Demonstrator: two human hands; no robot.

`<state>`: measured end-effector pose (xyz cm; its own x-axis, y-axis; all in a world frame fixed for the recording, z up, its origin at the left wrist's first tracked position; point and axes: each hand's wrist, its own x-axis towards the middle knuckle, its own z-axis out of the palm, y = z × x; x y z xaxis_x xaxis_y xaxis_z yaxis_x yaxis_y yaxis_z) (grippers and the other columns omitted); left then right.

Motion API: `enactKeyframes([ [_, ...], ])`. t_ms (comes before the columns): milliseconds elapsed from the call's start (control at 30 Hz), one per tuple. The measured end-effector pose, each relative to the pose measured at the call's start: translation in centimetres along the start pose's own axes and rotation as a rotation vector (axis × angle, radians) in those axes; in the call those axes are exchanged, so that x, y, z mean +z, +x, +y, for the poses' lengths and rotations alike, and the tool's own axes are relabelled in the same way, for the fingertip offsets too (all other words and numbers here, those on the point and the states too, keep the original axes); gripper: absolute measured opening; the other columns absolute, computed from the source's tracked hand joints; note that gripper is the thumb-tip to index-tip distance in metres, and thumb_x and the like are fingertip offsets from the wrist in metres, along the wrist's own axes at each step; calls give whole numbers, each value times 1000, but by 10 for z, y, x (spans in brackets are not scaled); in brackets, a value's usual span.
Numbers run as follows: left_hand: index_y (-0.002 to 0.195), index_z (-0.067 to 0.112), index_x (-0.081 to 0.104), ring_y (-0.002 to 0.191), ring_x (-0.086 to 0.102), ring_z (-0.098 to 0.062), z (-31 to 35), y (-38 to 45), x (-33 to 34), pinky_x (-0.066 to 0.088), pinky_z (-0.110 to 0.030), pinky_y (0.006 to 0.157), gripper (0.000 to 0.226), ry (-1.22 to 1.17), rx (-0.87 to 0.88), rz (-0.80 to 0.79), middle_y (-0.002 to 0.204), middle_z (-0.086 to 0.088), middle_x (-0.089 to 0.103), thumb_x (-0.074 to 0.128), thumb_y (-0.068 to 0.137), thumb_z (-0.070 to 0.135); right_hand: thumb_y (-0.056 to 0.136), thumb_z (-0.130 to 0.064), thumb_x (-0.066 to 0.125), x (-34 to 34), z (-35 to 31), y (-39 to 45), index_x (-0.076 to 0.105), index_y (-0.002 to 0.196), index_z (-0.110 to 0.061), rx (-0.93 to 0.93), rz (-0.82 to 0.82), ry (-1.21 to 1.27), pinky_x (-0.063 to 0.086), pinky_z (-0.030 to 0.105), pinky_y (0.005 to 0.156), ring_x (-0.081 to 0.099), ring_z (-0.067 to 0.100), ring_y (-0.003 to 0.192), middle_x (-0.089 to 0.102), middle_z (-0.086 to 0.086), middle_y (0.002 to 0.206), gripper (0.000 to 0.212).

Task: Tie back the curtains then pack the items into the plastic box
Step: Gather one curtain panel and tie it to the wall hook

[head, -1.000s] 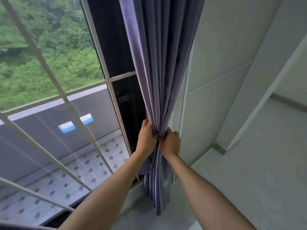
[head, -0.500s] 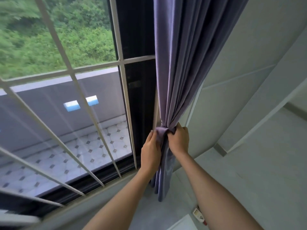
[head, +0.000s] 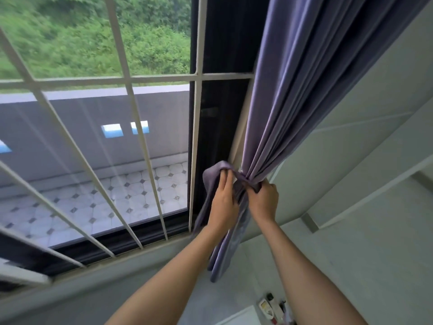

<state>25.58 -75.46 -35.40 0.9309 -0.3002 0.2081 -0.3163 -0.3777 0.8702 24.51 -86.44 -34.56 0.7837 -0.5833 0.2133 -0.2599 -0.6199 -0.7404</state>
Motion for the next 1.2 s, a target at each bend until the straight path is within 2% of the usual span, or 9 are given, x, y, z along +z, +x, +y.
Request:
enactKeyframes([
  [100,142,10,39,134,37,-10,5,22,-7,34,-27,110,51,5,89,-42,148,-3,39,45,92,8,88,-18,64,1,-1,-4,64,98,-5,27,7,14,24,22,56,49,25,77,63,12,80,16],
  [200,133,13,50,117,39,8,13,33,-21,31,-3,97,45,12,233,-111,137,-1,50,55,89,10,90,-16,60,2,-1,-9,61,100,-7,81,2,60,35,7,59,46,8,68,58,12,85,14],
  [267,133,13,51,118,40,5,10,37,-27,27,4,89,44,29,284,-174,137,-3,50,59,90,14,90,-20,61,4,2,-11,58,103,-11,102,7,95,36,3,61,44,1,68,59,10,90,16],
  [433,132,25,51,118,53,-4,6,45,-25,47,-25,95,43,-5,212,-310,134,9,54,59,90,32,83,-23,71,1,1,-11,51,96,-20,229,69,325,45,14,57,63,14,72,65,-5,80,24],
  [633,117,25,62,104,61,-7,13,55,-21,50,-28,91,36,-12,94,-414,112,9,65,68,84,35,78,-23,77,-15,7,-4,58,89,-18,346,-102,487,44,8,51,67,6,67,69,-9,72,23],
  [767,108,31,62,108,59,-10,10,52,-13,52,-35,93,36,-28,43,-362,120,8,56,74,75,40,83,-6,69,-30,15,-8,69,95,-11,395,-303,737,52,14,63,71,8,77,75,-1,81,13],
  [900,102,27,64,102,56,-7,13,49,-5,49,-22,88,34,-4,8,-291,116,9,52,79,72,32,72,24,30,-34,28,-11,68,116,-4,462,-471,1009,53,32,94,67,23,107,71,14,109,65],
  [1067,84,26,58,106,45,-14,25,40,4,41,-25,86,16,18,-39,-149,86,22,51,73,79,21,58,27,25,-37,29,0,67,112,3,562,-506,1019,49,43,100,65,32,108,69,20,112,73],
  [1200,79,18,59,98,52,-23,30,37,8,44,-28,80,12,-18,-92,-37,77,19,47,70,83,16,72,19,32,-41,35,7,62,111,-8,603,-528,916,52,39,88,67,25,98,72,10,106,56],
])
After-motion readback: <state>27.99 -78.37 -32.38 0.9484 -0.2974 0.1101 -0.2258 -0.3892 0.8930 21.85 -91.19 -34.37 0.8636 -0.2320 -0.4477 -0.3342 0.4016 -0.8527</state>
